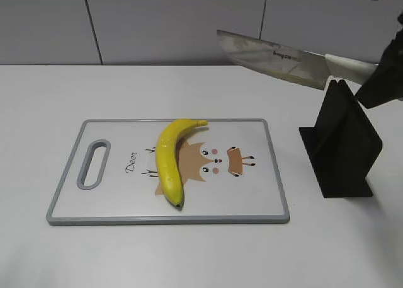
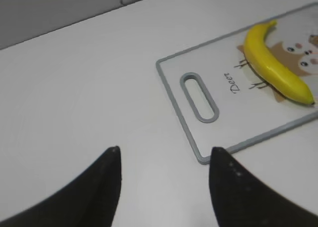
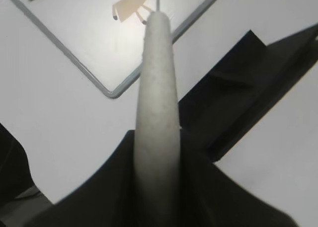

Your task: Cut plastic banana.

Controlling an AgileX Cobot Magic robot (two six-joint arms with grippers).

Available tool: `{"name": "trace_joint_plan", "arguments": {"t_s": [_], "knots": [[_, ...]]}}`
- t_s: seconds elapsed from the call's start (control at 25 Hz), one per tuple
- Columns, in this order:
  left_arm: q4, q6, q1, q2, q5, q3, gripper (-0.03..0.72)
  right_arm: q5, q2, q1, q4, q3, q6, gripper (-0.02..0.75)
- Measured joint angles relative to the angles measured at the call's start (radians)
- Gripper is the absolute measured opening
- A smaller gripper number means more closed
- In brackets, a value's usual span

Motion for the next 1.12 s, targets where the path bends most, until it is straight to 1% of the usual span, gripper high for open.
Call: {"name": "trace_joint_plan", "arguments": {"t_s": [0.12,0.24,0.32,0.44,0.56,0.64,0.76,0.92,1.0,1.12], "knots": [[-0.001,0.109,-0.073,0.142,-0.005,-0.068,0.552,-0.02,0.006,0.0,0.04,-0.006,-0.116,0.176],[-0.007,0.222,-0.115,0.296,-0.015,-0.145,0.552,-0.02,0.038,0.006,0.054,-0.023,-0.174,0.176],[-0.024,0.279,-0.128,0.41,-0.02,-0.209,0.552,-0.02,0.068,0.025,0.052,-0.039,-0.196,0.176],[-0.053,0.37,-0.136,0.574,0.002,-0.316,0.552,-0.028,0.113,0.079,0.044,-0.07,-0.216,0.176],[-0.095,0.457,-0.136,0.724,0.093,-0.438,0.552,-0.031,0.177,0.127,0.043,-0.106,-0.229,0.176],[-0.136,0.516,-0.136,0.81,0.159,-0.512,0.552,-0.03,0.224,0.143,0.042,-0.132,-0.257,0.176],[-0.211,0.625,-0.136,0.908,0.205,-0.608,0.549,-0.026,0.293,0.158,0.045,-0.181,-0.295,0.176],[-0.311,0.793,-0.144,1.025,0.209,-0.688,0.522,0.002,0.378,0.159,0.068,-0.266,-0.332,0.176],[-0.321,0.849,-0.163,1.074,0.209,-0.72,0.511,0.029,0.409,0.159,0.083,-0.309,-0.365,0.176],[-0.321,0.891,-0.199,1.129,0.188,-0.749,0.505,0.058,0.433,0.163,0.116,-0.344,-0.456,0.176]]}}
